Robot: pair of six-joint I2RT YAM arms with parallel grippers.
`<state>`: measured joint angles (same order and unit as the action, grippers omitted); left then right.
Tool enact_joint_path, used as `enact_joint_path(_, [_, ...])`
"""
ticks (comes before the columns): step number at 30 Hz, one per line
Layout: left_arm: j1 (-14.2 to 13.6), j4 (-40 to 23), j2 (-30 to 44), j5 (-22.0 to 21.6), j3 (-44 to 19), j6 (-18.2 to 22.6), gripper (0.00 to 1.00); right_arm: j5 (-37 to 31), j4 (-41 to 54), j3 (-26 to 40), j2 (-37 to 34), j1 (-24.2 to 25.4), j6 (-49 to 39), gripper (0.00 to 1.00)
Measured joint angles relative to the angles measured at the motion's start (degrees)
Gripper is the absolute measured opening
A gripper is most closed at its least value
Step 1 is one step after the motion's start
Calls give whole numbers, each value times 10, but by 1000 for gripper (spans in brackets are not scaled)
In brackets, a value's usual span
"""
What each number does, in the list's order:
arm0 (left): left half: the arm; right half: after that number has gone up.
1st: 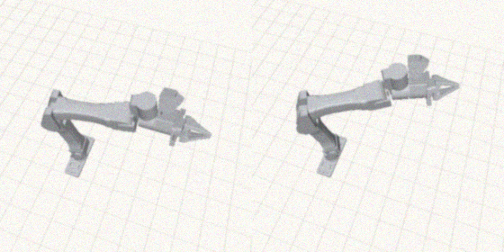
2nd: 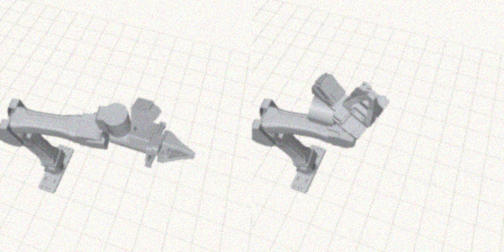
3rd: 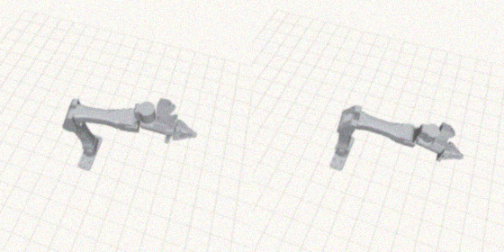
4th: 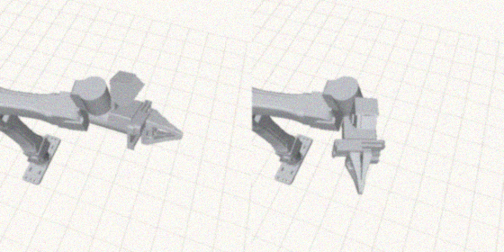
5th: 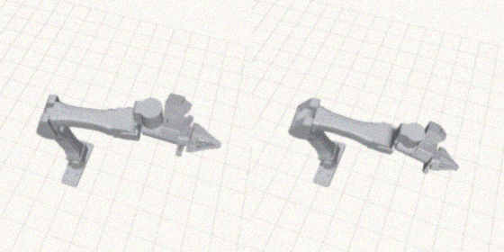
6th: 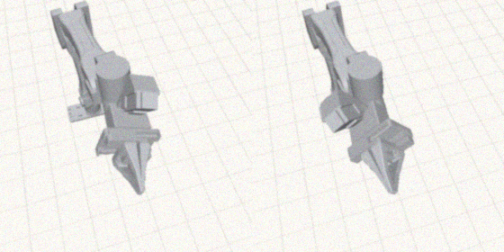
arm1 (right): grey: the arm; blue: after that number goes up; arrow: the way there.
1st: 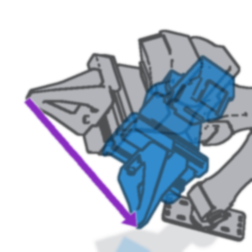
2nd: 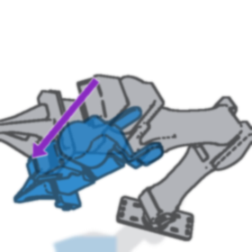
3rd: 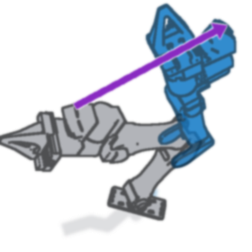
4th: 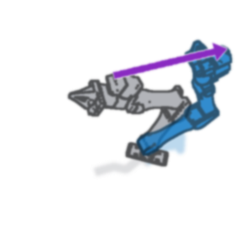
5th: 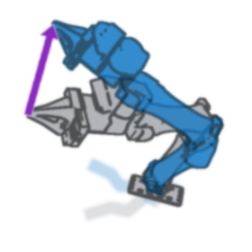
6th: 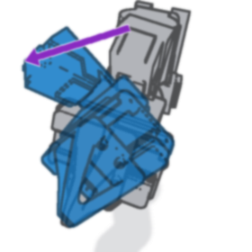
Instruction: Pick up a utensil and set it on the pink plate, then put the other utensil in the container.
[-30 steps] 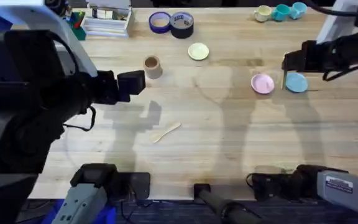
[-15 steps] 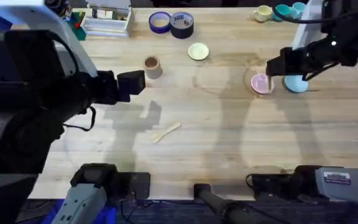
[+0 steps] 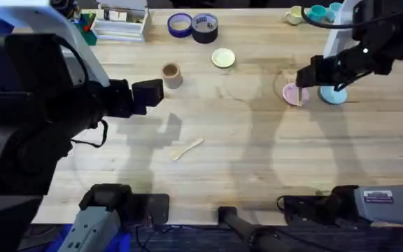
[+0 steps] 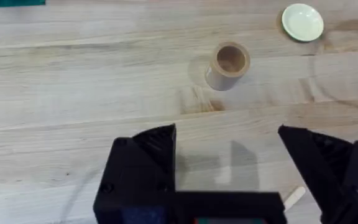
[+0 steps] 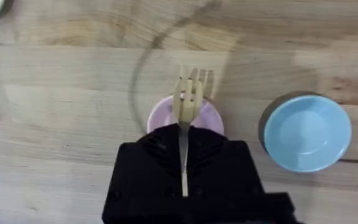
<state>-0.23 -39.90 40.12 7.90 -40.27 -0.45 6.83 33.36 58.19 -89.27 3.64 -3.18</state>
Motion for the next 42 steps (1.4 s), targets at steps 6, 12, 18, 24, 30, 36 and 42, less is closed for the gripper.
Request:
enact_joint_path(6, [0, 0, 0, 0, 0, 0, 993, 0, 1, 0, 0, 0, 0, 35])
enact_joint_path(12, [0, 0, 0, 0, 0, 0, 993, -1, -4, 0, 0, 0, 7, 35])
enact_joint_path(18, [0, 0, 0, 0, 0, 0, 993, -4, -2, 0, 0, 0, 12, 35])
enact_joint_path(24, [0, 0, 0, 0, 0, 0, 993, -6, 1, 0, -17, -1, 18, 35])
enact_joint_path(30, [0, 0, 0, 0, 0, 0, 993, -6, -2, 0, -27, -1, 19, 35])
enact_joint_path(36, [0, 0, 0, 0, 0, 0, 993, -6, -2, 0, -27, -1, 19, 78])
enact_joint_path(42, [0, 0, 0, 0, 0, 0, 993, -6, -2, 0, -27, -1, 21, 93])
